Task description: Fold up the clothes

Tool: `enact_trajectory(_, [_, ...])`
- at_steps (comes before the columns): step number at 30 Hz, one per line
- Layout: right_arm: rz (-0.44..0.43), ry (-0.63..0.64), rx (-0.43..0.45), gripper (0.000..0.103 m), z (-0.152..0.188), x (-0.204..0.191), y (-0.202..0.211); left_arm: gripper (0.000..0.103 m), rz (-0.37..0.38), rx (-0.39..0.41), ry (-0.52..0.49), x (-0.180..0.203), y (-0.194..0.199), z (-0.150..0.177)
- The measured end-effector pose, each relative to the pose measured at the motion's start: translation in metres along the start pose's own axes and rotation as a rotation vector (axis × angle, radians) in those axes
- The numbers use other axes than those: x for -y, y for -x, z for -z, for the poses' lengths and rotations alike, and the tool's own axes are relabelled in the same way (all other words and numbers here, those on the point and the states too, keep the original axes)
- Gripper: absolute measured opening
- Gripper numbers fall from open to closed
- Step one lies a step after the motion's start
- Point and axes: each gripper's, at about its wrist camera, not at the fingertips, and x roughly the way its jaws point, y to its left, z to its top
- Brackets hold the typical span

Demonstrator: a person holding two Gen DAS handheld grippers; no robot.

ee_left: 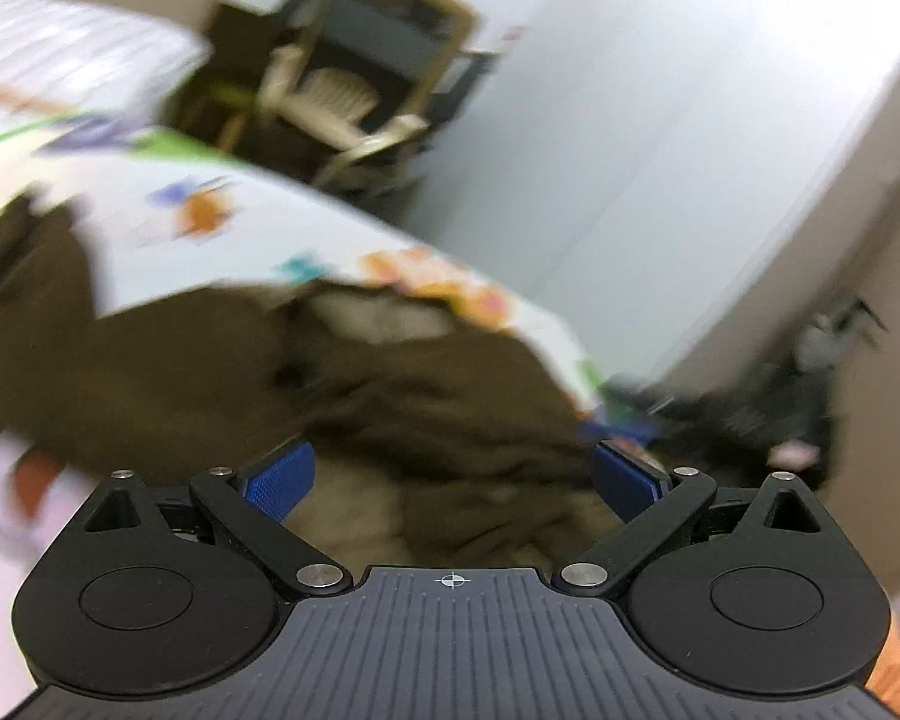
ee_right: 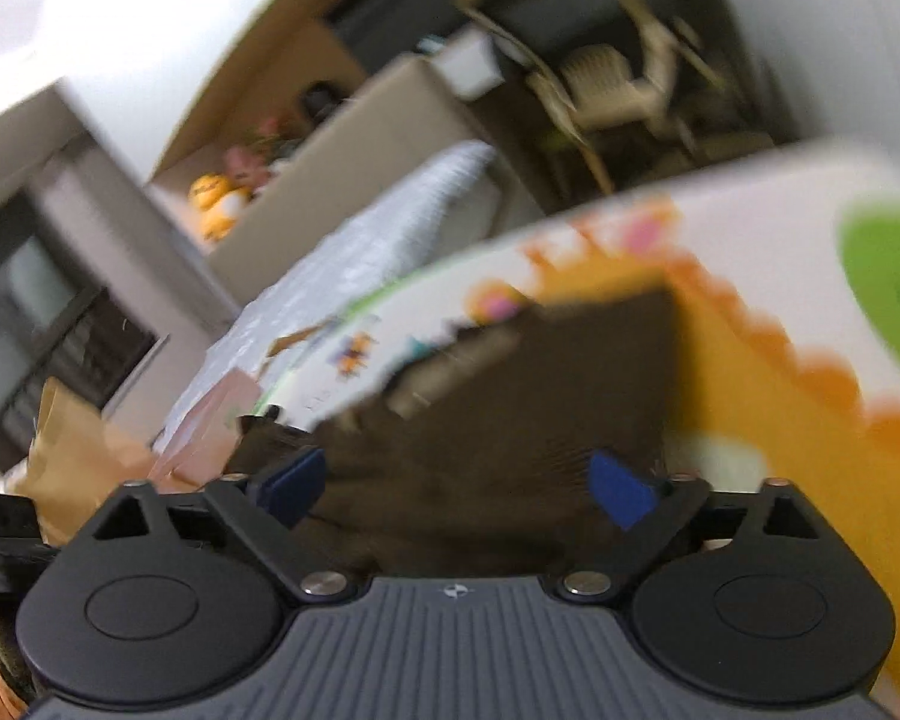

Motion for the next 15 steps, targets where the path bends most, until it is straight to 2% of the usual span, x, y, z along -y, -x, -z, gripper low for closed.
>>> enact_trajectory(3, [-0.077, -0.080, 0.033, 0.103, 0.004, 0.025, 0.002, 0.101, 0.055, -0.003, -0.028, 0.014, -0.031, -0.010])
enact_trajectory(5, [-0.087, -0.065, 0.046, 0.103, 0.007, 0.027, 0.003, 0.101, 0.071, -0.020, -0.014, 0.016, -0.056, -0.012])
enact_trajectory(9, [-0.059, 0.036, 0.049, 0.103, 0.013, 0.018, 0.002, 0.101, -0.016, -0.086, 0.016, 0.003, -0.098, -0.004])
enact_trajectory(11, [-0.054, 0.058, 0.050, 0.103, 0.013, 0.014, 0.003, 0.101, -0.050, -0.127, 0.050, -0.010, -0.104, 0.004])
enact_trajectory(14, [-0.033, 0.079, 0.099, 0.103, 0.013, 0.009, 0.012, 0.101, -0.034, -0.119, 0.052, -0.018, -0.097, 0.010])
enact_trajectory(15, [0.009, 0.102, 0.124, 0.103, 0.012, 0.006, 0.015, 0.101, -0.035, -0.120, 0.055, -0.018, -0.093, 0.012])
